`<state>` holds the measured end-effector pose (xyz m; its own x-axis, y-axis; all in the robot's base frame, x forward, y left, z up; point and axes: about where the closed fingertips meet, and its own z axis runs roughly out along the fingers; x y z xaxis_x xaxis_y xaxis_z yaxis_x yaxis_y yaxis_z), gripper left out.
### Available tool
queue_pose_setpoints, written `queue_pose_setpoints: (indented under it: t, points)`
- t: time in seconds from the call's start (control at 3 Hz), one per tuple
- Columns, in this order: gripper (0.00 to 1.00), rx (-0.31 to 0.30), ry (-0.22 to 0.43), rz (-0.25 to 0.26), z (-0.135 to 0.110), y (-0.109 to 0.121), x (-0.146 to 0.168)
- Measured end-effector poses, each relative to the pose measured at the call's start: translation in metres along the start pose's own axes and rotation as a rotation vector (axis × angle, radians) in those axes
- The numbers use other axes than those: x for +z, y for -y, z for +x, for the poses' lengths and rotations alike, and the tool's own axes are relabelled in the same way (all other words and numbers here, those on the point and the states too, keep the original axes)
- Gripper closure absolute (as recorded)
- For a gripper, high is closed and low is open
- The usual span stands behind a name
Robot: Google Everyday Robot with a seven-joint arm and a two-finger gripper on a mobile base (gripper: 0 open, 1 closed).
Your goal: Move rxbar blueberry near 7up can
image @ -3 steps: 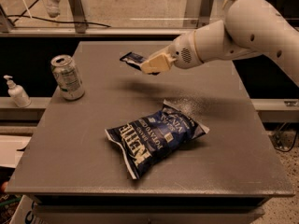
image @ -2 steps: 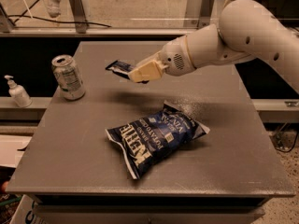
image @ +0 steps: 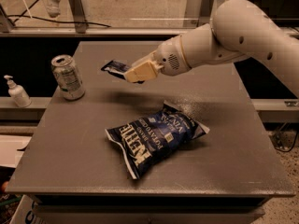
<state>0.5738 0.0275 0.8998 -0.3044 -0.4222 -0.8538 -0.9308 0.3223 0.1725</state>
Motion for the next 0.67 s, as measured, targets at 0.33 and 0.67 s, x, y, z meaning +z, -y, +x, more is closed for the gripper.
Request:
queue_pose_setpoints:
  t: [0.33, 0.67]
  points:
    - [1.00, -0.061, -0.015, 0.014, -0.006, -0.005, 0.020]
    - [1.00, -0.133, -0.057, 0.027, -0.005, -0.013, 0.040]
